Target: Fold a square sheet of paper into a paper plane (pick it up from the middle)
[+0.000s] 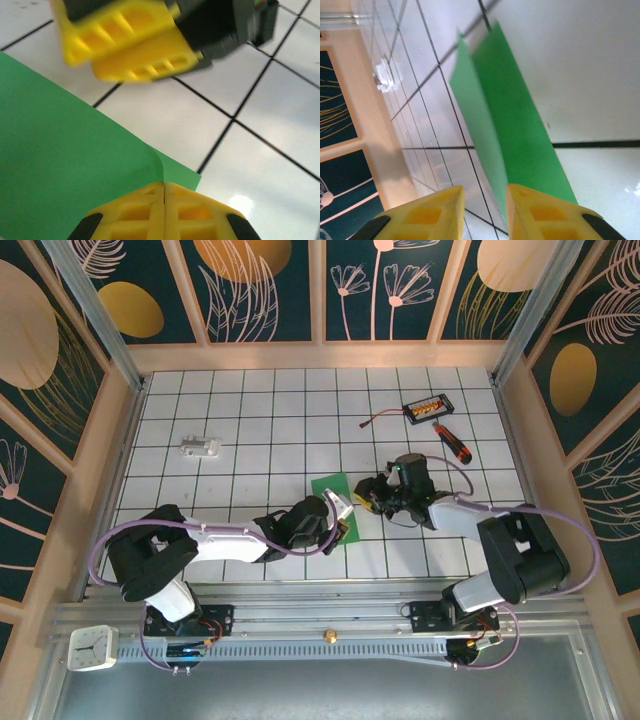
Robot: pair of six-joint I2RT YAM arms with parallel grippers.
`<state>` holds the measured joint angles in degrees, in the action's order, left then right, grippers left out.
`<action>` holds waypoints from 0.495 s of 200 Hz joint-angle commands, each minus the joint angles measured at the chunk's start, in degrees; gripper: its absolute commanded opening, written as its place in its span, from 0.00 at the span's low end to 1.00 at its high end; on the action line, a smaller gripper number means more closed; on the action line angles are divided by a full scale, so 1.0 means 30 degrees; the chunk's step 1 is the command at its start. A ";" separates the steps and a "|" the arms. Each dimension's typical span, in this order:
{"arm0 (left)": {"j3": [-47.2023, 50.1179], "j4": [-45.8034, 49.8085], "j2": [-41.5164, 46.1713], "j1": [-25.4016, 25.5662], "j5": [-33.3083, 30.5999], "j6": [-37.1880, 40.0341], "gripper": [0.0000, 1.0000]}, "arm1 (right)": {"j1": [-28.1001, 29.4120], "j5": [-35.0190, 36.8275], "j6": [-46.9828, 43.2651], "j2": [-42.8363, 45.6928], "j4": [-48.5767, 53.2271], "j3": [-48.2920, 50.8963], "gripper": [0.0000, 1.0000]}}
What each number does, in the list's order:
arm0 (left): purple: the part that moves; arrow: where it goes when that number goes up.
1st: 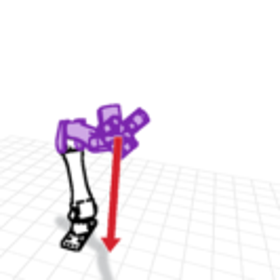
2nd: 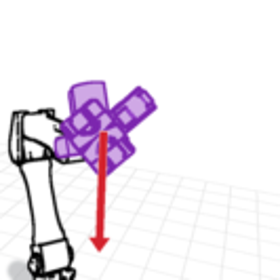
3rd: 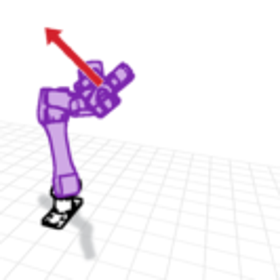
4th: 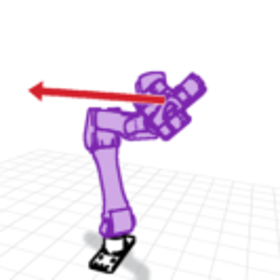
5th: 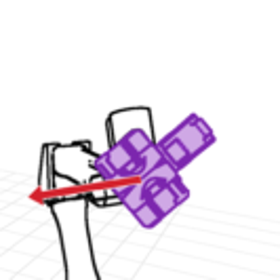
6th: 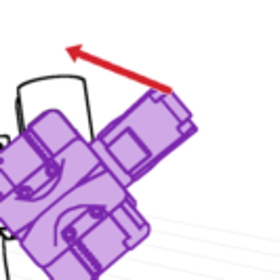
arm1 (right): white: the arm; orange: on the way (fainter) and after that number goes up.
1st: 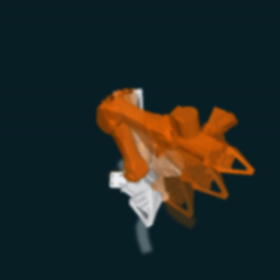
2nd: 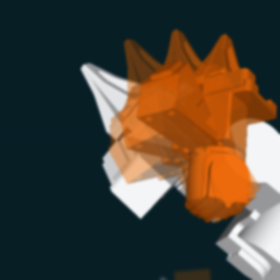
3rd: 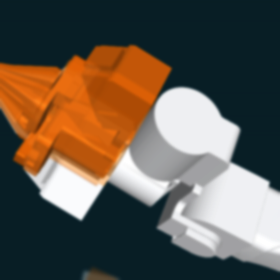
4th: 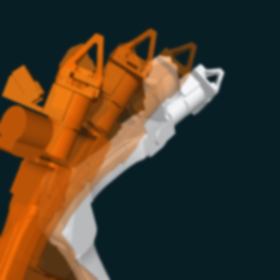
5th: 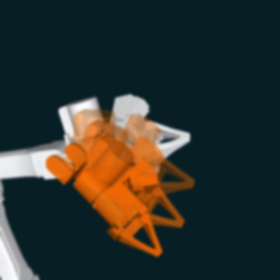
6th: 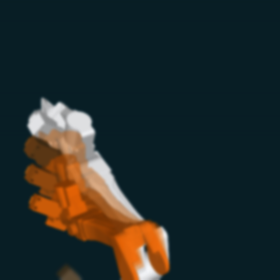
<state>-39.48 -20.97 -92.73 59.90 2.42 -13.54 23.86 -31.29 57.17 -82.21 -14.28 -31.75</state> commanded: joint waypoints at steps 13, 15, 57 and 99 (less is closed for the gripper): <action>0.0207 -0.1245 -0.0151 -0.0525 0.3273 -0.1403 0.00 | -0.0229 0.0370 -0.3350 -0.0460 0.0860 -0.1303 0.28; 0.0211 -0.1301 -0.0154 -0.0553 0.3357 -0.1441 0.00 | -0.0243 0.0275 -0.3432 -0.0589 0.0805 -0.1390 0.28; 0.0373 -0.1769 -0.0400 -0.1137 0.4391 -0.2167 0.00 | -0.0026 -0.1080 -0.4787 -0.3620 0.0262 -0.3196 0.21; 0.0268 -0.2121 -0.1043 -0.1794 0.5434 -0.2578 0.00 | -0.0273 -0.0711 -0.5982 -0.5594 0.0721 -0.3638 0.17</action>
<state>-39.00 -24.45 -94.26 55.70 14.98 -19.70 23.57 -33.08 43.48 -96.49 -13.45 -41.21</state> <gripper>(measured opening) 0.056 0.174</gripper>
